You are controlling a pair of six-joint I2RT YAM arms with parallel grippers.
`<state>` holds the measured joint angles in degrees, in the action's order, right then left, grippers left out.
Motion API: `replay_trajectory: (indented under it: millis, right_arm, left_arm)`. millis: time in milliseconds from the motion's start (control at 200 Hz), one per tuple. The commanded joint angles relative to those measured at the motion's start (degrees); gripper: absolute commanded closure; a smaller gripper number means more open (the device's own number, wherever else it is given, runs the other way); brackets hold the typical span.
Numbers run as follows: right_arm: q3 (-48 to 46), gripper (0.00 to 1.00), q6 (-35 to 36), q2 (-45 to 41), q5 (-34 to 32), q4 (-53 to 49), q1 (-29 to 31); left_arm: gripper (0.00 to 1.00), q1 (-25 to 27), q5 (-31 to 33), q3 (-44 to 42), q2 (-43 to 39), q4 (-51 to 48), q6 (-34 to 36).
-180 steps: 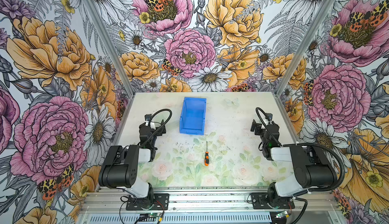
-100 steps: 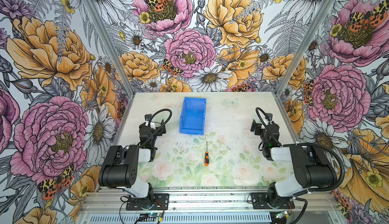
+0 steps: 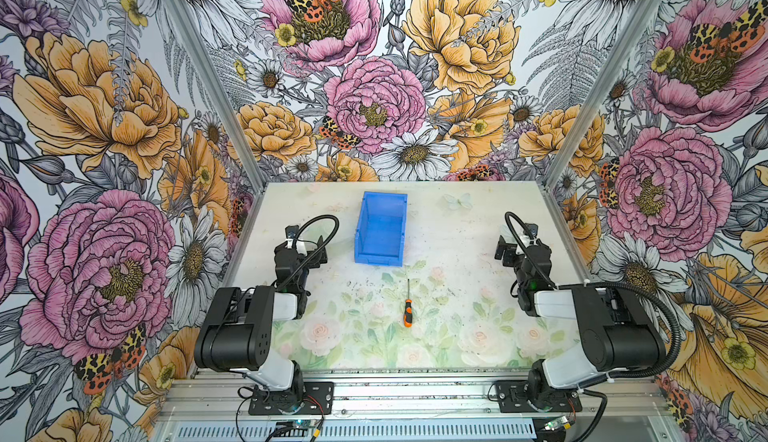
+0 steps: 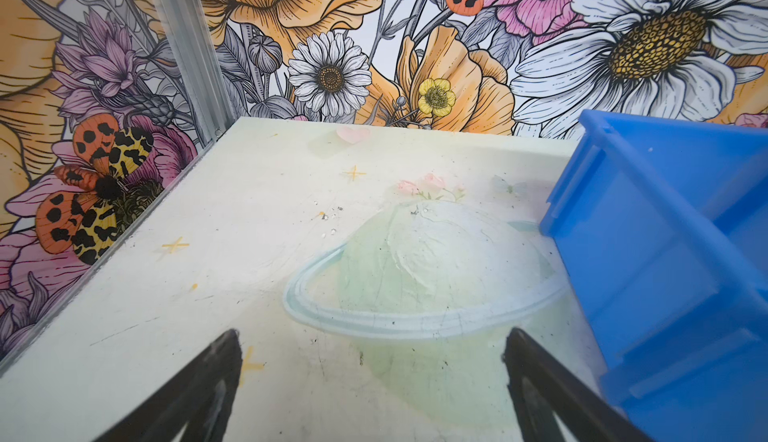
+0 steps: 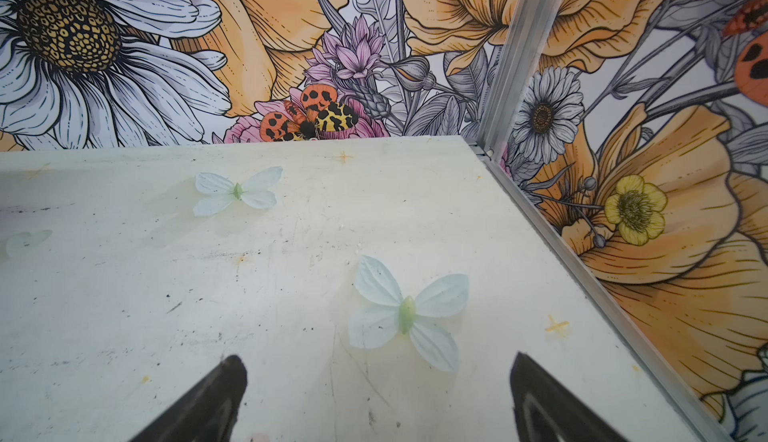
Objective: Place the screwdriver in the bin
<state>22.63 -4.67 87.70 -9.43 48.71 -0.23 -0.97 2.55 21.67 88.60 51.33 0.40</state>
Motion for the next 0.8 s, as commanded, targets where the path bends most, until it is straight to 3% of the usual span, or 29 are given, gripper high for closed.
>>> replay_trajectory:
  millis: [0,796]
  right_arm:
    - [-0.4,0.01,-0.6,0.4,-0.4,1.3,-0.1]
    - [-0.4,0.01,-0.6,0.2,-0.5,1.2,-0.1]
  left_arm:
    - [0.01,-0.7,-0.9,0.2,0.1,1.7,-0.3]
    - [0.01,-0.6,-0.6,0.3,0.1,1.4,-0.4]
